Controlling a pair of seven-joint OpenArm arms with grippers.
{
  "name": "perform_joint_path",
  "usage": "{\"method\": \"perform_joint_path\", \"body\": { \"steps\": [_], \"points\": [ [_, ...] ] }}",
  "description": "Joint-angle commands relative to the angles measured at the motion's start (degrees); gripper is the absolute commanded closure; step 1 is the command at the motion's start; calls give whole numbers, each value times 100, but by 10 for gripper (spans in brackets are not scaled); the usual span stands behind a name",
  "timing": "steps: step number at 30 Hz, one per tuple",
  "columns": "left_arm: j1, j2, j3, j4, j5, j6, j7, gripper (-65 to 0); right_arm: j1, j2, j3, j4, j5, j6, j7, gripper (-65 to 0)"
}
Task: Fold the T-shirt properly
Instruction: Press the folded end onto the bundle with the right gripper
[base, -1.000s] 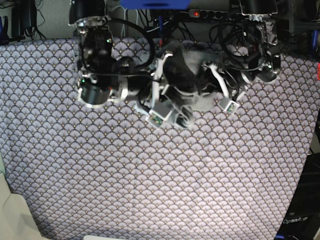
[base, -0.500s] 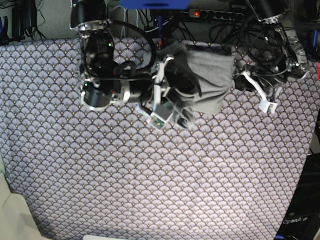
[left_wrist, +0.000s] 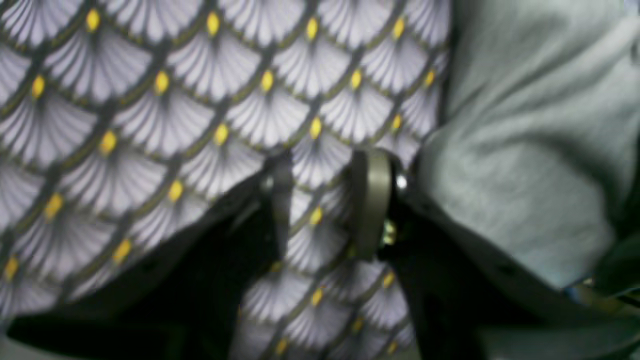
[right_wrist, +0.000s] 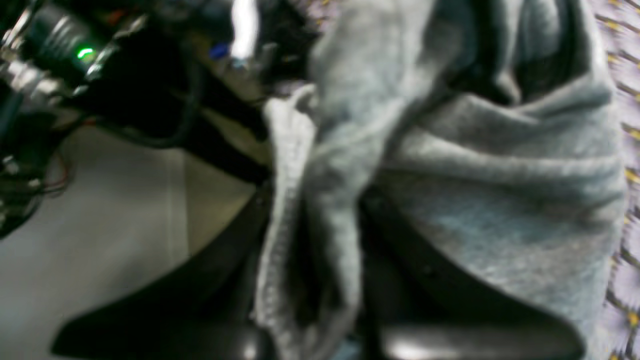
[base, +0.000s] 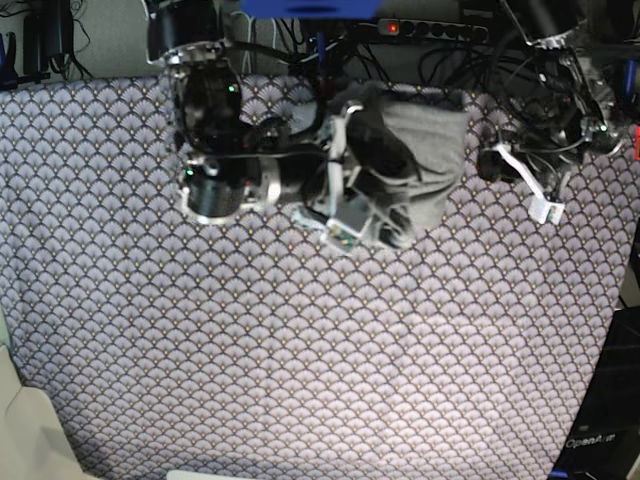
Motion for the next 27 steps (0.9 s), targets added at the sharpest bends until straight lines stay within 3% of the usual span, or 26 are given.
{"method": "perform_joint_path", "body": {
  "steps": [1,8,15,21,27],
  "points": [
    [-68,-4,39,-41,87,-8,134,-202,156,-61,-76,95,191,-5,175,-7],
    [-121,-4,39,-287,87,-8,134,-202,174,-105,-392,86,-565,-5,193,-7],
    [-68,-65,12,-252,69,-8,178,-202,227,-122,-401,-538,-600,-5,413,-19],
    [37,-65,12,-120,43,-8,178,-202,358,-149,-401,-1215,-600,-5,571,-133],
    [37,-65,4,-103,43,-8,178,-202,473,-149,-841,-1426,-600,-5,949,-266]
  ]
}}
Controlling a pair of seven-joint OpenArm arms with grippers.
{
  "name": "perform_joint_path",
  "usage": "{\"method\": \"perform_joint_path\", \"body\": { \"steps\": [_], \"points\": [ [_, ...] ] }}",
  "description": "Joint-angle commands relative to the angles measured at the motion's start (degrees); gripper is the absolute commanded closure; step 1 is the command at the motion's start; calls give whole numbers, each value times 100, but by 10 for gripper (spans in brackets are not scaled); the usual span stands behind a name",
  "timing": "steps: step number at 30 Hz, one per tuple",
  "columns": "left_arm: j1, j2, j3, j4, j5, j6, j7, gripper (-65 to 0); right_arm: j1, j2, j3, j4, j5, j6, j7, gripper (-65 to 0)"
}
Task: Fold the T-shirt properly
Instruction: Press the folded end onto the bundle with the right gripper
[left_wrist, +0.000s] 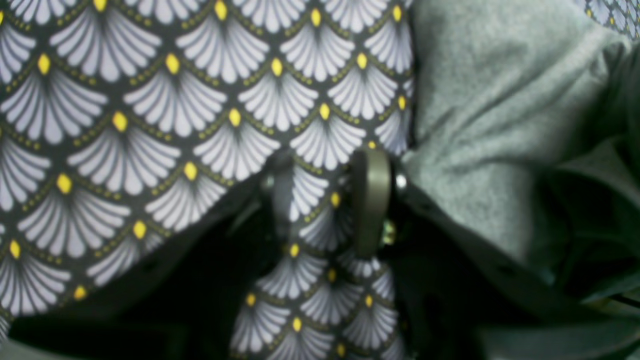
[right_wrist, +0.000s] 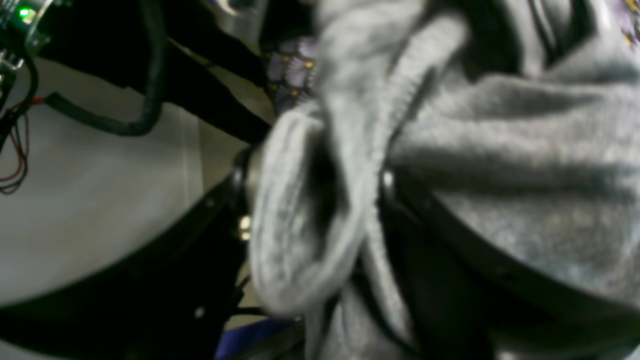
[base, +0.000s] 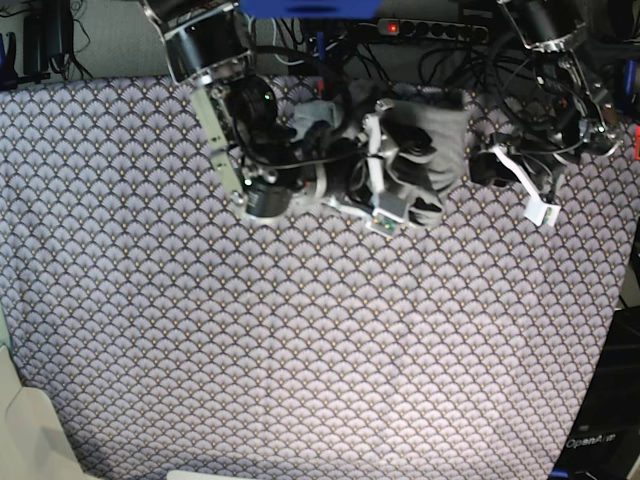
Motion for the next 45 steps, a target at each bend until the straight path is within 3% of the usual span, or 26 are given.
{"method": "perform_joint_path", "body": {
  "steps": [1,8,14,26,37,41,45],
  "points": [
    [40,-50,-12,59,224,29,257,-202,121,-68,-109,106,158,-3,136,-278],
    [40,-59,-12,94,233,29,257,-202,244,-165,-540,141,158,-3,294,-294],
    [66,-164,-20,94,224,29,265,-202,305,-226,-540,141,158,-3,619,-294],
    [119,-182,-20,94,233,29,257,-202,930,-217,-522,97,79,-3,698,-294],
    [75,-173,-20,174,224,29,265,-202,736,759,-487,132,79,-3,1103,-289],
    [75,-147,-20,490,224,29,274,-202,560,882,-487,124,79,-3,1305,-230],
    [66,-120,-20,894,224,29,468,-202,490,890,-487,89,79,-3,1323,-110]
  ]
}}
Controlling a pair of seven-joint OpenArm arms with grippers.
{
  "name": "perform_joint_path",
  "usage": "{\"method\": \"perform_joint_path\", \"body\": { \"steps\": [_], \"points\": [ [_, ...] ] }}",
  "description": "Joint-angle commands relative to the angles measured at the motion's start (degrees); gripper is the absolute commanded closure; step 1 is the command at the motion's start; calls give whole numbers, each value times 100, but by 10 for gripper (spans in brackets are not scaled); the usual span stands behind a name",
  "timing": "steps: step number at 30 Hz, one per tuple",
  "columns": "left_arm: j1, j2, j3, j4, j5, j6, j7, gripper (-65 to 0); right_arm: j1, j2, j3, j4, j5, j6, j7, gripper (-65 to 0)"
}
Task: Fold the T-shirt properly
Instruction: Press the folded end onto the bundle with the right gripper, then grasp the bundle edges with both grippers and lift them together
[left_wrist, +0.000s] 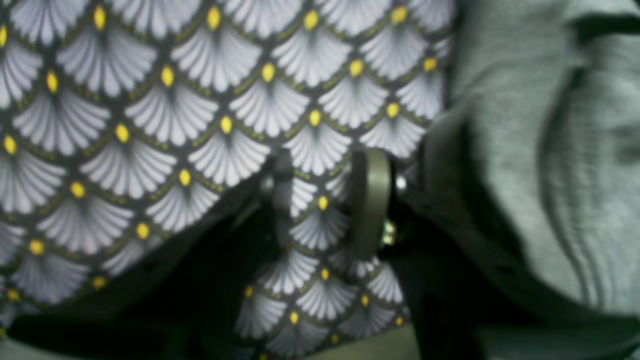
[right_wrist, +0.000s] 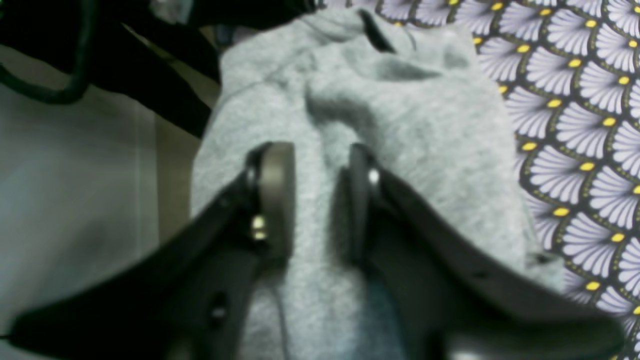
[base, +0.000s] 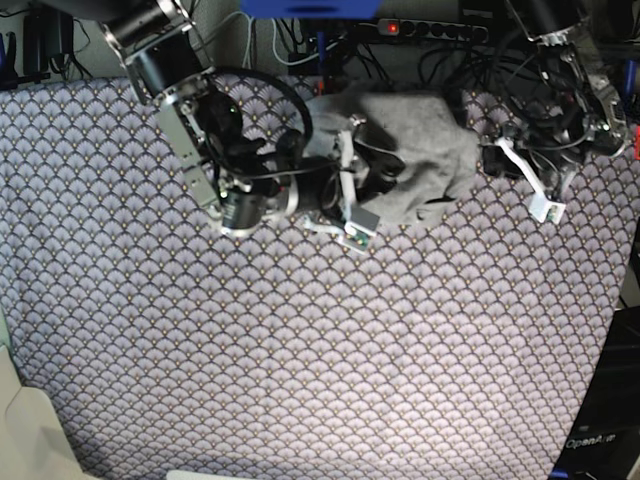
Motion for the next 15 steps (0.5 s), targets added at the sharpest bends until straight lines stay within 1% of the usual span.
{"method": "perform_joint_path", "body": {
  "steps": [1,3,5,9,15],
  "points": [
    [-72,-63,-20,162,-69,-10,29,-202,101,-45,-6,80,123,-3,136,-88],
    [-72,-55,-20,294,-69,-10,178,-202,101,-54,2,27,123,-3,136,-48],
    [-54,-55,-20,461,-69,-10,275,-202,163,-54,2,-166,123,-3,206,-24],
    [42,-46,-20,611,-69,-10,301,-202,294,-36,-24,-799,123,-3,769,-22],
    [245,24,-20,637,-78,-10,301,-202,532,-27,-33,-1969,123,-3,1314,-22]
  ]
}}
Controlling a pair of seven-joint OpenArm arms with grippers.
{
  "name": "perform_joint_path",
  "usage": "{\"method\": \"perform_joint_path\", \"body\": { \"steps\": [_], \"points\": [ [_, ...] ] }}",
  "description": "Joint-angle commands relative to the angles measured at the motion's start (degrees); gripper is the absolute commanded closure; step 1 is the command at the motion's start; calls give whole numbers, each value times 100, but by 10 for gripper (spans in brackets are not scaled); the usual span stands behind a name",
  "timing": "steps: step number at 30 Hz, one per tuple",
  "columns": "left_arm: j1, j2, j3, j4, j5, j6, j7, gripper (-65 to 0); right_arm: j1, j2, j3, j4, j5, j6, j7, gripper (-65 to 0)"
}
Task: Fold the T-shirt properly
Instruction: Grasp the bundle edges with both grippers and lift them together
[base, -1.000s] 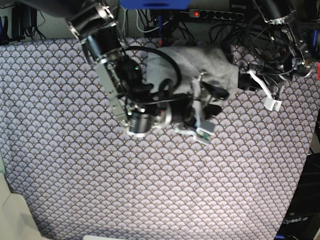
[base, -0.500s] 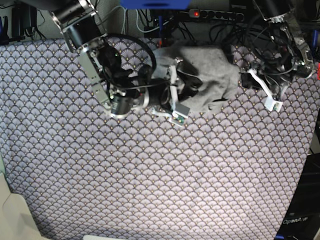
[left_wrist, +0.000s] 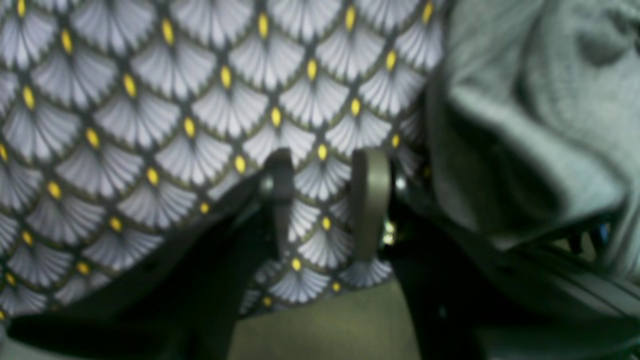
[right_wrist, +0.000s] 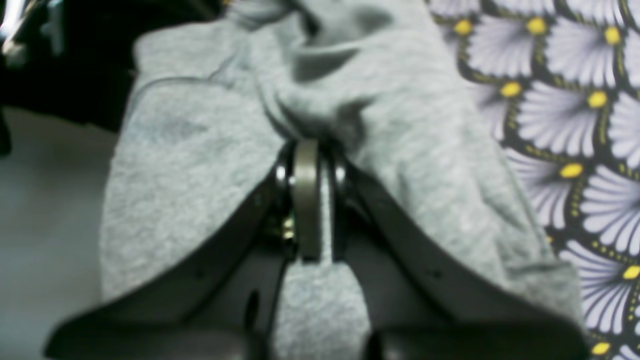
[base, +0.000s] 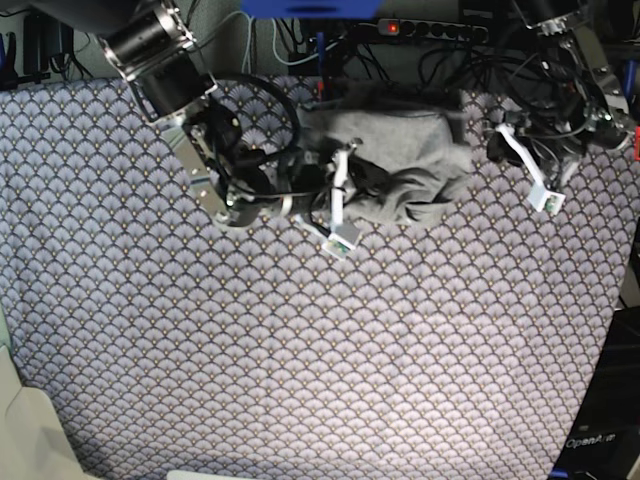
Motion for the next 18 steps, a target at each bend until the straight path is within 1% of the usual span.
{"method": "perform_joint_path", "body": {
  "steps": [1,4,8,9,12,15,18],
  "points": [
    [-22,-59,-9,106,-97,-10,-77,-202,141,-12,2,-46,40,14,83,-22],
    [-4,-50,17,106,-97,-10,-77,-202,149,41,2,16,40,14,66,-20],
    [-13,-50,26,106,-97,-10,-77,-202,70,146,2,719,40,14,13,-21],
    [-13,-50,26,106,-97,-10,-77,-202,53,225,2,992,40,14,-136,-21],
    [-31,-50,26,106,-97,-10,-77,-202,-44,269,29,1739,40,14,-523,-19],
    [-39,-50,26,106,-97,-10,-77,-202,-202,269,37,2337,48,14,-760,-19],
    [-39,-41,26,106,-97,-10,-77,-202,-413,348,37,2486,40,14,-804,-19]
  ]
}}
